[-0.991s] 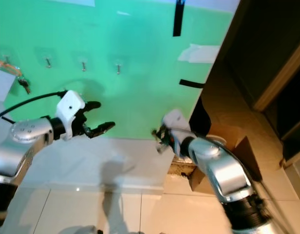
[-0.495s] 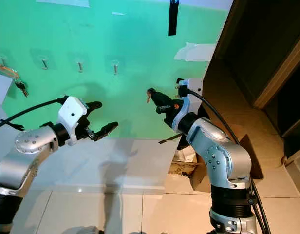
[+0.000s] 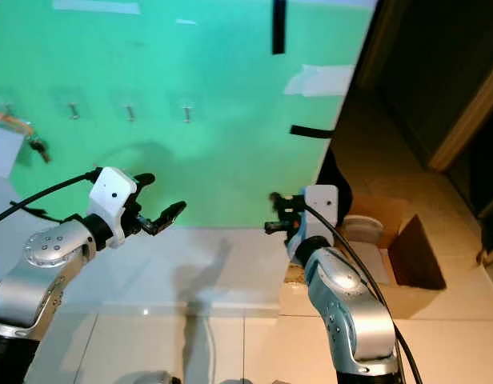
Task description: Hang keys on a hook
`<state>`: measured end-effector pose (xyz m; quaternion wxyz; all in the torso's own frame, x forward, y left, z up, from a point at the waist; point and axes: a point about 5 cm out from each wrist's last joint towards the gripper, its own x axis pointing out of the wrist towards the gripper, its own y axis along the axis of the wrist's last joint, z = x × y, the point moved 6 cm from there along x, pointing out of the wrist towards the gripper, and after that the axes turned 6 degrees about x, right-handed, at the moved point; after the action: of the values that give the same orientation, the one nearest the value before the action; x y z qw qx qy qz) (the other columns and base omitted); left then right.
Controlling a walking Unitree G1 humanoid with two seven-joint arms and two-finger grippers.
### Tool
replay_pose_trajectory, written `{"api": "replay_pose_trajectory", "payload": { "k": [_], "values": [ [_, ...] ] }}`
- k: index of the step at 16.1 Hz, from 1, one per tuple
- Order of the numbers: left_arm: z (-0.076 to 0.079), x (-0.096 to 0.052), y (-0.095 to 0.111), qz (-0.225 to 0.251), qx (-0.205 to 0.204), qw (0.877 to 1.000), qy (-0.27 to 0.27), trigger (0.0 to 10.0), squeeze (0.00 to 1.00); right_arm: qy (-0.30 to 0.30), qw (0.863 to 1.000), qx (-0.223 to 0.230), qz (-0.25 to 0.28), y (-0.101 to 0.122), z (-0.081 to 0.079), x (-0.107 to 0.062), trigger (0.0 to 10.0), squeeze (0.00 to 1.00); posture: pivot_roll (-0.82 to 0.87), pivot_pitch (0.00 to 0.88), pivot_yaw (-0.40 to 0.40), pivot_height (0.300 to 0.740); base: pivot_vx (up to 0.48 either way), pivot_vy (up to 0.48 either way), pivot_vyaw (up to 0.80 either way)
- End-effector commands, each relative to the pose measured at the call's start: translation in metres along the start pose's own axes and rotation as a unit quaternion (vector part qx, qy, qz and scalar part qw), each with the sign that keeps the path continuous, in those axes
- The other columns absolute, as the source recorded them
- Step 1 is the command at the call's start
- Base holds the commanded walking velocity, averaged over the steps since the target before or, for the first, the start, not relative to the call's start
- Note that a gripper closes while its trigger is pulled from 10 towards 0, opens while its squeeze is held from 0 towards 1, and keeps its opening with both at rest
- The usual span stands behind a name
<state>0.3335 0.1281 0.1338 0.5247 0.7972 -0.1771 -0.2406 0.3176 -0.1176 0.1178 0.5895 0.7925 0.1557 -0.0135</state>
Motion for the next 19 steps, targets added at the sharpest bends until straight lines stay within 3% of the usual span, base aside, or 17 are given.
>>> {"api": "replay_pose_trajectory", "payload": {
  "k": [1,9,11,12,13,15,16,17,19],
  "values": [
    [-0.001,0.000,-0.002,-0.006,-0.002,1.000,0.007,10.0,0.00,-0.003,1.000,-0.001,0.026,0.011,-0.003,0.001,10.0,0.00,-0.01,0.000,0.021,0.740,0.259,0.000,0.80],
    [0.002,-0.002,-0.003,-0.006,-0.005,1.000,0.017,10.0,0.00,0.077,0.993,-0.072,0.048,0.025,-0.033,0.014,10.0,0.00,0.03,0.000,-0.026,0.740,0.324,0.000,0.80],
    [0.005,-0.003,-0.001,0.002,-0.002,1.000,0.011,10.0,0.00,0.099,0.992,-0.063,0.036,0.021,-0.037,0.013,10.0,0.00,0.04,0.000,-0.037,0.740,0.167,0.000,0.00],
    [0.007,-0.003,0.000,0.006,-0.002,1.000,0.005,10.0,0.00,0.118,0.989,-0.087,0.024,0.017,-0.041,0.012,10.0,0.00,0.04,0.000,-0.037,0.740,0.000,0.000,0.00],
    [0.010,-0.003,0.000,0.006,0.003,1.000,-0.008,10.0,0.00,0.142,0.980,-0.136,0.001,0.009,-0.043,0.008,10.0,0.00,0.03,0.000,-0.033,0.740,0.000,0.000,0.00],
    [0.012,-0.005,-0.002,0.000,0.010,1.000,-0.029,10.0,0.00,0.157,0.946,-0.258,-0.117,-0.026,-0.026,0.001,10.0,0.00,0.03,0.000,-0.030,0.740,0.000,0.000,0.00],
    [0.015,-0.008,-0.005,-0.009,0.021,0.998,-0.053,10.0,0.00,0.151,0.897,-0.359,-0.210,-0.051,0.000,-0.011,10.0,0.00,0.03,0.000,-0.025,0.740,0.000,0.000,0.00],
    [0.016,-0.009,-0.007,-0.013,0.027,0.997,-0.064,10.0,0.00,0.153,0.886,-0.368,-0.235,-0.055,0.007,-0.016,10.0,0.00,0.02,0.000,-0.022,0.740,0.000,0.000,0.00],
    [0.020,-0.012,-0.014,-0.030,0.047,0.993,-0.103,10.0,0.00,0.144,0.889,-0.369,-0.231,-0.037,0.016,-0.015,10.0,0.00,0.02,0.000,-0.018,0.740,0.000,0.000,0.00]
  ]
}}
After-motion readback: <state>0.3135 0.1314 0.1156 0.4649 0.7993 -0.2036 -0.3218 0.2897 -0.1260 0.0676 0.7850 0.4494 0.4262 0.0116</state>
